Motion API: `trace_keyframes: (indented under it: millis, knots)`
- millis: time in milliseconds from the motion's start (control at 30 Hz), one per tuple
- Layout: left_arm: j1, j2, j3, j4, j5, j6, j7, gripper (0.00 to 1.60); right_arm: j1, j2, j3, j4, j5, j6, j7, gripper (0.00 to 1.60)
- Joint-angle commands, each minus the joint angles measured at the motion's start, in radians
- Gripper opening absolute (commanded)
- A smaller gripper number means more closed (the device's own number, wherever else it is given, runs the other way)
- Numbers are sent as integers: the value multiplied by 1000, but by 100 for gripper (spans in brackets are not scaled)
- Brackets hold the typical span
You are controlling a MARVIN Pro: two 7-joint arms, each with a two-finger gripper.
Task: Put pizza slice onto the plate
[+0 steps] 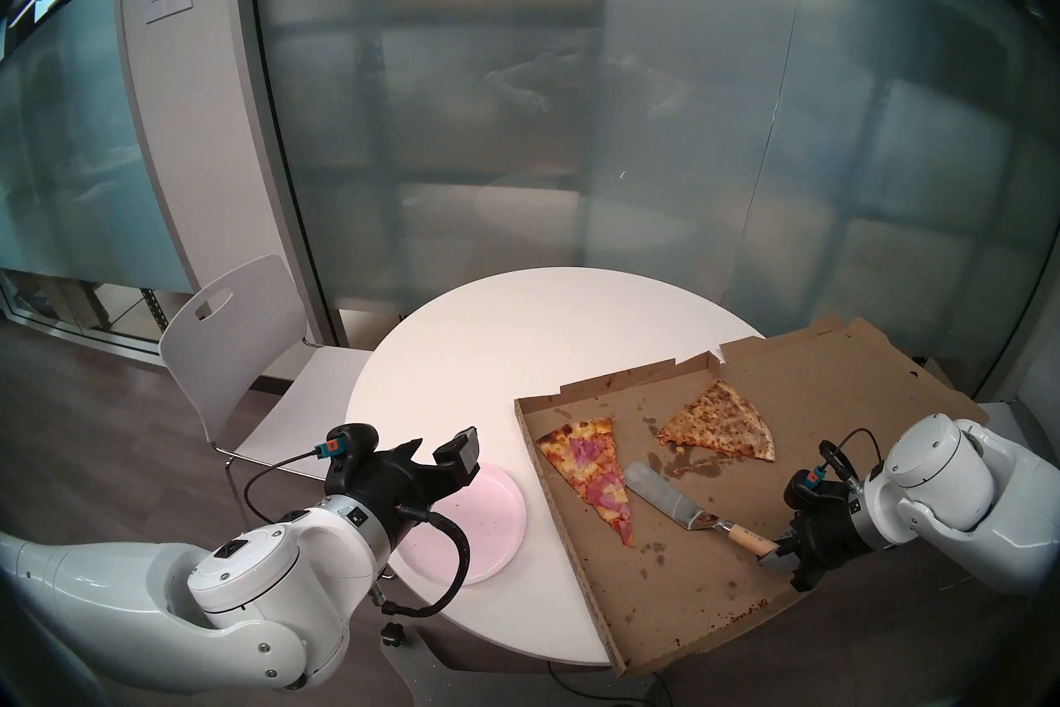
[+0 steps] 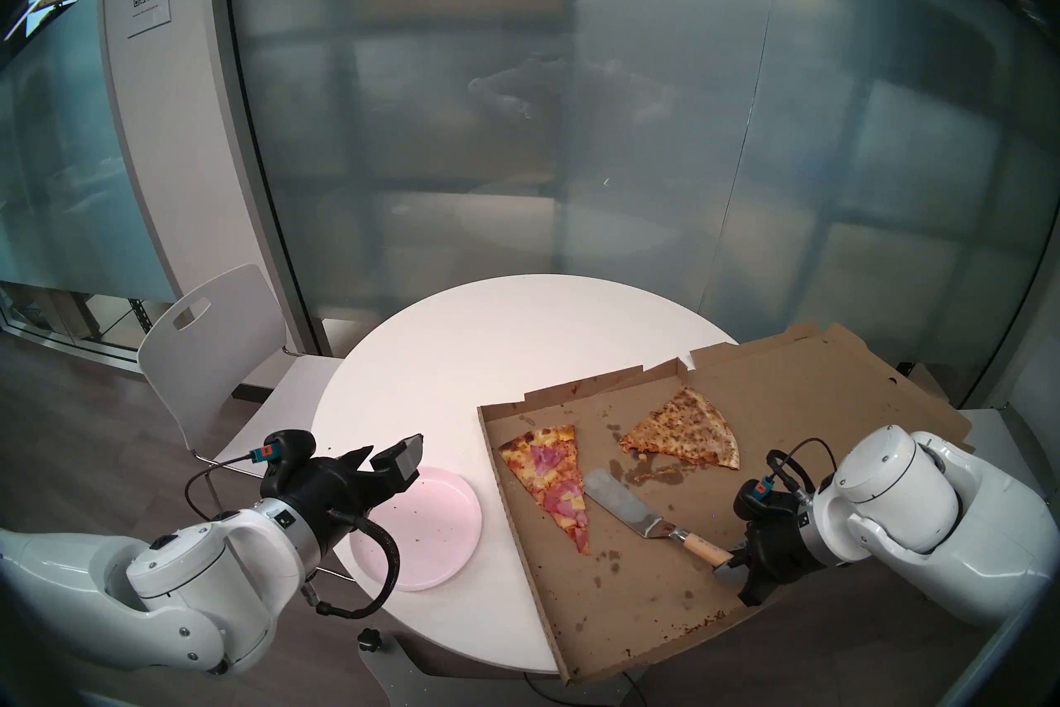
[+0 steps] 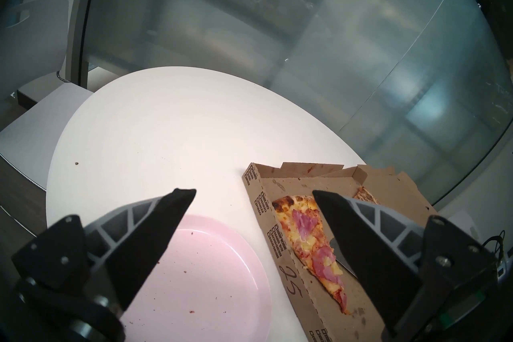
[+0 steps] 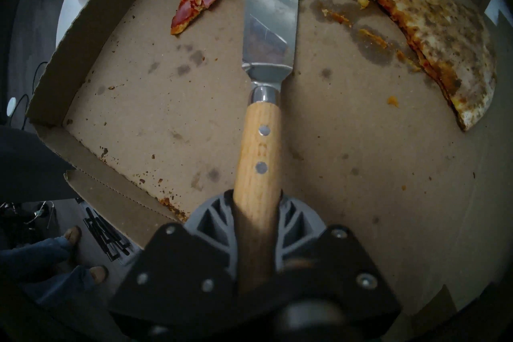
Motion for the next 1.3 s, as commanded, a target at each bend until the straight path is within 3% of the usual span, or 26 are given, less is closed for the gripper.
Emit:
trace_keyframes:
  millis: [0,300,800,1267]
  knots:
    - [-1,7,-6,-13,-5,-14,-6,160,85,56,-27,-10,12,-5,3,0]
    - [0,38,-11,-13,-12,-41,-10,160,164,75,-127,7,17,-25,-7,0]
    - [1,101,-14,-13,-41,-91,-23,160,292,42,-291,44,9,-61,-40,0]
    - [-2,129,-10,-13,-68,-114,-42,160,440,21,-388,49,-4,-45,-23,0]
